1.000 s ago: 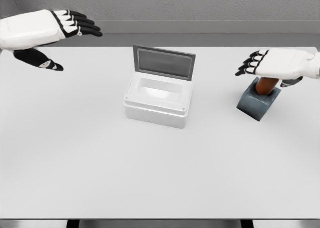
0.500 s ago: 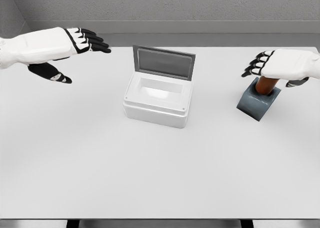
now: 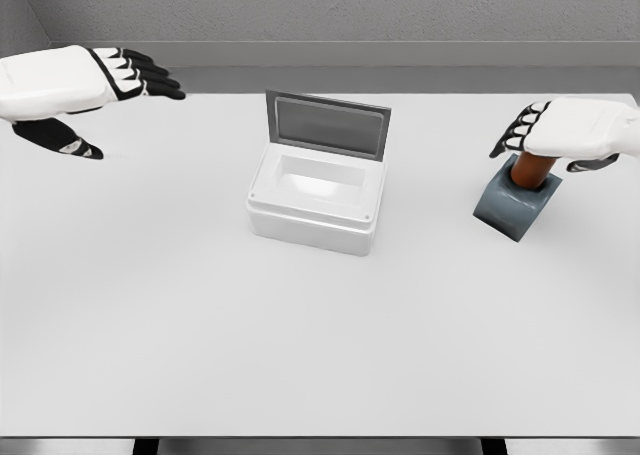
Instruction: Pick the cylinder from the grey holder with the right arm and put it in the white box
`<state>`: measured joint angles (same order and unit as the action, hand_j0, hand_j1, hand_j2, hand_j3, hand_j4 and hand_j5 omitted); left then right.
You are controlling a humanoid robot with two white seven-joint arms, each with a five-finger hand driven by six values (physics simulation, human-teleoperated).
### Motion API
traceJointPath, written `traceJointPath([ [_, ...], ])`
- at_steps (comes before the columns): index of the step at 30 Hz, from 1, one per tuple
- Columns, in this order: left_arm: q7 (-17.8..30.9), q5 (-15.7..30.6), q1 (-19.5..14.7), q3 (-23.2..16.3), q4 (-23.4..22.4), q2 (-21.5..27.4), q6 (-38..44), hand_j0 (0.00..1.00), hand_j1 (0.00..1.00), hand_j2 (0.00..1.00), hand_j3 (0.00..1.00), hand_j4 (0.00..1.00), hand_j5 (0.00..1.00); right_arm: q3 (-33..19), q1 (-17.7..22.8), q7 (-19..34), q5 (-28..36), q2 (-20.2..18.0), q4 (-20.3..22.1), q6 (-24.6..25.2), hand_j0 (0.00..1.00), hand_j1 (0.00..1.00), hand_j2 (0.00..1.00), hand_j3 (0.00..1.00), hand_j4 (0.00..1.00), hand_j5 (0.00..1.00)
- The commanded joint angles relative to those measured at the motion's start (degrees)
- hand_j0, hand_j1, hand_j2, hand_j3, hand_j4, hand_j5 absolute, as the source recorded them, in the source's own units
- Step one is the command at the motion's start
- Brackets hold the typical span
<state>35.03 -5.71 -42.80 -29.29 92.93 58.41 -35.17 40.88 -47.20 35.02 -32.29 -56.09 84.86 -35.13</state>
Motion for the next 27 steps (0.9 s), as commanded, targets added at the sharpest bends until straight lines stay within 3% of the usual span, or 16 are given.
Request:
traceJointPath([
  [1,-0.03,0.35,0.0,-0.15,2.16,1.45,0.17,1.0,1.0,1.0,1.0,1.0,1.0,0.08,0.0,-0.02,0.12,0.02,-0.05,0.13,0.85,0.85,0.85,0.85,0.85,0.85],
  [15,-0.03,0.26,-0.62,-1.56,0.41,-1.54,0.17,1.0,1.0,1.0,1.0,1.0,1.0,0.25,0.0,-0.02,-0.76,1.16,-2.77,0.13,0.85,0.85,0.85,0.85,0.85,0.85],
  [17,-0.03,0.61,-0.7,-1.65,0.32,-1.54,0.17,1.0,1.0,1.0,1.0,1.0,1.0,0.25,-0.09,-0.02,-0.85,1.16,-2.77,0.13,0.81,0.81,0.81,0.81,0.81,0.81],
  [19,-0.03,0.7,-0.7,-2.88,0.32,-3.03,0.17,1.0,1.0,1.0,1.0,1.0,1.0,0.17,-0.09,-0.02,-0.67,1.16,-3.12,0.13,0.57,0.57,0.57,0.57,0.57,0.57],
  [27,-0.03,0.26,-1.49,-2.88,0.32,-3.04,0.17,1.0,1.0,1.0,1.0,1.0,1.0,0.08,-0.09,-0.02,-0.32,1.16,-2.6,0.13,0.53,0.53,0.53,0.53,0.53,0.53],
])
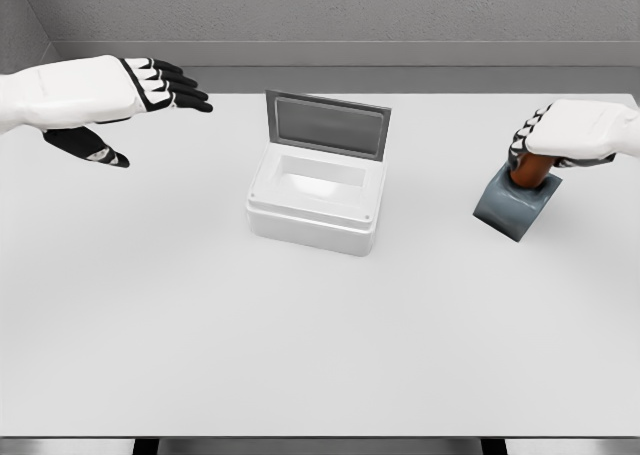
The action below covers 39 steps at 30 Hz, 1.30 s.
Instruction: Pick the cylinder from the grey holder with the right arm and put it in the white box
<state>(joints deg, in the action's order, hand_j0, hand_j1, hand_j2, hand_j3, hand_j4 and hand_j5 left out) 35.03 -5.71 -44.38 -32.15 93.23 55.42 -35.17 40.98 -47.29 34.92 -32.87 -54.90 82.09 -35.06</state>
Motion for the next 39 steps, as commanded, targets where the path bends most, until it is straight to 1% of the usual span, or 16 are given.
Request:
traceJointPath([
  [1,-0.03,0.26,0.0,-0.02,0.02,-0.05,0.17,1.0,1.0,1.0,1.0,1.0,1.0,-0.03,0.0,0.08,0.35,-0.12,0.18,0.06,0.53,0.53,0.53,0.53,0.53,0.53],
  [6,-0.03,0.26,0.09,-0.19,0.02,-0.05,0.17,1.0,1.0,1.0,1.0,1.0,1.0,-0.47,-0.62,0.08,0.7,-0.56,0.44,0.06,0.53,0.53,0.53,0.53,0.53,0.53],
  [7,-0.03,0.26,0.09,-0.81,0.02,-0.05,0.17,1.0,1.0,1.0,1.0,1.0,1.0,-0.47,-0.79,0.08,0.79,-0.56,0.44,0.06,0.53,0.53,0.53,0.53,0.53,0.53],
  [10,-0.03,0.26,0.0,-0.81,0.02,-0.05,0.17,1.0,1.0,1.0,1.0,1.0,1.0,-0.55,-0.97,0.08,0.79,-1.0,2.02,0.06,0.53,0.53,0.53,0.53,0.53,0.53],
  [13,-0.03,0.26,0.0,-0.81,0.02,-0.05,0.17,1.0,1.0,1.0,1.0,1.0,1.0,-0.55,-1.58,0.08,0.87,-1.26,2.29,0.06,0.53,0.53,0.53,0.53,0.53,0.53],
  [16,-0.03,0.26,-0.09,-0.81,0.02,-0.14,0.17,1.0,1.0,1.0,1.0,1.0,1.0,-0.55,-1.67,0.08,0.87,-2.05,6.5,0.06,0.53,0.53,0.53,0.53,0.53,0.53],
  [18,-0.03,0.17,-0.09,-0.81,0.11,-0.4,0.17,1.0,1.0,1.0,1.0,1.0,1.0,-0.55,-1.67,0.08,0.79,-1.88,7.03,0.06,0.53,0.53,0.53,0.53,0.53,0.53],
  [20,-0.03,0.17,-0.09,-0.81,0.11,-0.49,0.17,1.0,1.0,1.0,1.0,1.0,1.0,-0.55,-1.67,0.08,0.79,-2.05,8.88,0.06,0.53,0.53,0.53,0.53,0.53,0.53],
  [21,-0.03,0.17,-0.09,-0.81,0.11,-0.49,0.17,1.0,1.0,1.0,1.0,1.0,1.0,-0.55,-1.67,0.08,0.79,-1.96,9.14,0.06,0.53,0.53,0.53,0.53,0.53,0.53],
  [26,-0.03,0.17,-0.09,-0.81,0.11,-0.49,0.17,1.0,1.0,1.0,1.0,1.0,1.0,-0.55,-2.37,0.08,0.87,-1.26,10.02,0.06,0.53,0.53,0.53,0.53,0.53,0.53],
  [28,-0.03,0.17,-0.18,-0.81,0.02,-0.49,0.17,1.0,1.0,1.0,1.0,1.0,1.0,-0.55,-2.37,0.08,0.79,-1.08,11.69,0.06,0.53,0.53,0.53,0.53,0.53,0.53],
  [32,-0.03,0.17,-0.44,-0.81,0.02,-0.49,0.17,1.0,1.0,1.0,1.0,1.0,1.0,-0.55,-2.46,0.08,0.79,0.5,12.13,0.06,0.53,0.53,0.53,0.53,0.53,0.53],
  [34,-0.03,0.17,-0.44,-0.81,0.02,-0.49,0.17,1.0,1.0,1.0,1.0,1.0,1.0,-0.47,-2.46,0.08,0.7,0.59,13.62,0.06,0.53,0.53,0.53,0.53,0.53,0.53],
  [36,-0.03,0.17,-0.53,-0.81,0.02,-0.49,0.17,1.0,1.0,1.0,1.0,1.0,1.0,-0.47,-2.55,0.08,0.17,2.34,14.42,0.06,0.53,0.53,0.53,0.53,0.53,0.53],
  [39,-0.03,0.17,-0.79,-0.81,0.02,-0.49,0.17,1.0,1.0,1.0,1.0,1.0,1.0,-0.47,-2.55,0.08,0.08,3.31,14.42,0.06,0.53,0.53,0.53,0.53,0.53,0.53],
])
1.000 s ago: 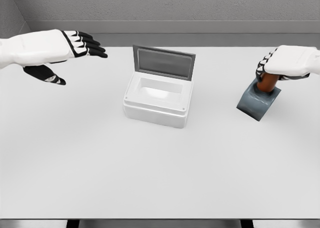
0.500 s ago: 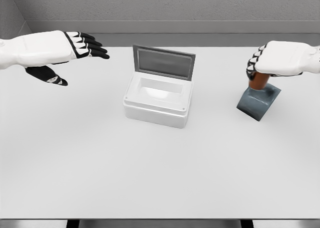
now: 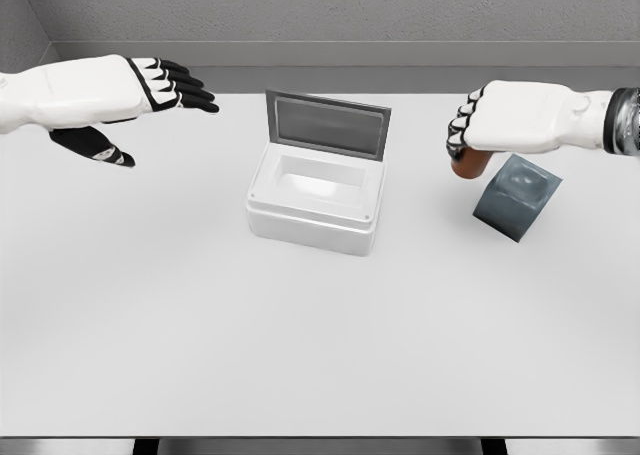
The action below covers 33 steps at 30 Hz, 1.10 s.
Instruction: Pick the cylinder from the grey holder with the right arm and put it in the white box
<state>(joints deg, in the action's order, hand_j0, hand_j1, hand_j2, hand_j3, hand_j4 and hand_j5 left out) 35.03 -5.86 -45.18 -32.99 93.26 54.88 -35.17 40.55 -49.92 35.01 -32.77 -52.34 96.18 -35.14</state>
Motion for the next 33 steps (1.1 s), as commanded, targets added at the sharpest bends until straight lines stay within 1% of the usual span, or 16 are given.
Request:
traceJointPath([
  [1,-0.03,0.32,0.0,0.03,0.0,0.05,0.17,1.0,1.0,1.0,1.0,1.0,1.0,-0.03,-0.26,-0.01,-0.02,0.83,0.32,0.14,0.53,0.53,0.53,0.53,0.53,0.53],
  [6,-0.03,0.32,-0.09,0.03,0.0,0.05,0.17,1.0,1.0,1.0,1.0,1.0,1.0,0.14,-0.7,-0.01,-0.1,3.38,0.41,0.14,0.53,0.53,0.53,0.53,0.53,0.53],
  [9,-0.03,0.32,-0.09,-0.05,0.0,0.05,0.17,1.0,1.0,1.0,1.0,1.0,1.0,0.32,-0.7,-0.01,-0.28,4.08,0.41,0.14,0.53,0.53,0.53,0.53,0.53,0.53],
  [11,-0.03,0.32,-0.09,0.03,0.0,0.05,0.17,1.0,1.0,1.0,1.0,1.0,1.0,0.49,-0.7,-0.01,-0.37,5.14,0.32,0.14,0.53,0.53,0.53,0.53,0.53,0.53],
  [12,-0.03,0.32,-0.09,0.03,0.0,0.05,0.17,1.0,1.0,1.0,1.0,1.0,1.0,0.49,-0.7,-0.01,-0.46,6.28,0.32,0.14,0.53,0.53,0.53,0.53,0.53,0.53],
  [15,-0.03,0.32,-0.09,-0.05,0.0,0.05,0.17,1.0,1.0,1.0,1.0,1.0,1.0,0.49,-0.7,-0.01,-0.46,6.72,0.32,0.14,0.53,0.53,0.53,0.53,0.53,0.53],
  [16,-0.03,0.32,-0.09,0.03,0.0,0.05,0.17,1.0,1.0,1.0,1.0,1.0,1.0,0.49,-0.7,-0.01,-0.54,7.6,0.32,0.14,0.53,0.53,0.53,0.53,0.53,0.53],
  [20,-0.03,-0.38,-0.09,-0.05,-0.53,-0.03,0.17,1.0,1.0,1.0,1.0,1.0,1.0,0.49,-0.88,-0.01,-0.98,9.09,0.32,0.14,0.53,0.53,0.53,0.53,0.53,0.53],
  [23,-0.03,-0.56,-0.09,-1.02,-0.53,-0.83,0.17,1.0,1.0,1.0,1.0,1.0,1.0,0.58,-1.06,-0.01,-1.25,10.15,0.06,0.14,0.53,0.53,0.53,0.53,0.53,0.53],
  [24,-0.03,-0.56,-0.09,-1.02,-0.53,-0.83,0.17,1.0,1.0,1.0,1.0,1.0,1.0,0.67,-1.06,-0.01,-1.68,11.11,-0.12,0.14,0.53,0.53,0.53,0.53,0.53,0.53],
  [25,-0.03,-0.56,-0.09,-1.02,-0.53,-0.83,0.17,1.0,1.0,1.0,1.0,1.0,1.0,0.67,-1.06,-0.01,-2.21,11.29,-0.2,0.14,0.53,0.53,0.53,0.53,0.53,0.53],
  [28,-0.03,-0.56,-0.44,-1.02,-0.97,-0.83,0.17,1.0,1.0,1.0,1.0,1.0,1.0,0.67,-1.14,-0.01,-3.18,12.87,-2.22,0.14,0.53,0.53,0.53,0.53,0.53,0.53],
  [33,-0.03,-0.56,-0.62,-1.02,-0.97,-0.74,0.17,1.0,1.0,1.0,1.0,1.0,1.0,0.67,-1.58,-0.01,-3.27,14.45,-2.66,0.14,0.53,0.53,0.53,0.53,0.53,0.53],
])
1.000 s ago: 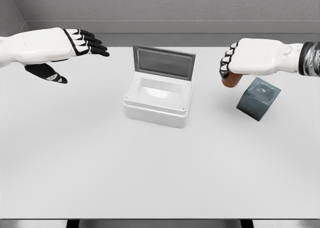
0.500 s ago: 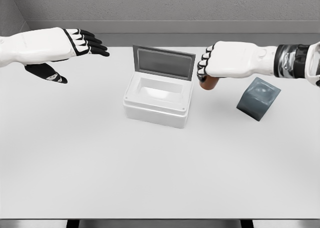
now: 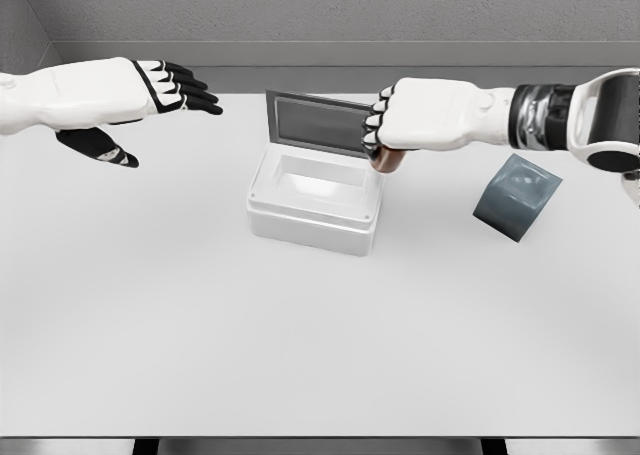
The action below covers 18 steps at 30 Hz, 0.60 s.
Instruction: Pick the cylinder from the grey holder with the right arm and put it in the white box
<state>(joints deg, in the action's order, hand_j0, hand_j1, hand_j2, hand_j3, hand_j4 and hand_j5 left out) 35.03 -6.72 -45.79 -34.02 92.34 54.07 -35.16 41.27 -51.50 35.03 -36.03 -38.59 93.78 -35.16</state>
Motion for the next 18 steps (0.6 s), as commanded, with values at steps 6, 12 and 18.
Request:
traceJointPath([
  [6,-0.03,0.4,-0.09,0.1,-0.06,0.16,0.16,1.0,1.0,1.0,1.0,1.0,1.0,0.83,-0.26,-0.03,-1.41,3.43,-2.2,0.16,0.53,0.53,0.53,0.53,0.53,0.53],
  [12,-0.03,0.4,-0.62,0.1,-0.06,0.24,0.16,1.0,1.0,1.0,1.0,1.0,1.0,1.71,-0.7,-0.03,-1.94,4.92,-3.17,0.16,0.53,0.53,0.53,0.53,0.53,0.53],
  [18,-0.03,0.4,-0.62,0.1,-0.15,0.33,0.16,1.0,1.0,1.0,1.0,1.0,1.0,1.8,-1.14,-0.03,-2.02,5.72,-4.22,0.16,0.55,0.55,0.55,0.55,0.55,0.55],
])
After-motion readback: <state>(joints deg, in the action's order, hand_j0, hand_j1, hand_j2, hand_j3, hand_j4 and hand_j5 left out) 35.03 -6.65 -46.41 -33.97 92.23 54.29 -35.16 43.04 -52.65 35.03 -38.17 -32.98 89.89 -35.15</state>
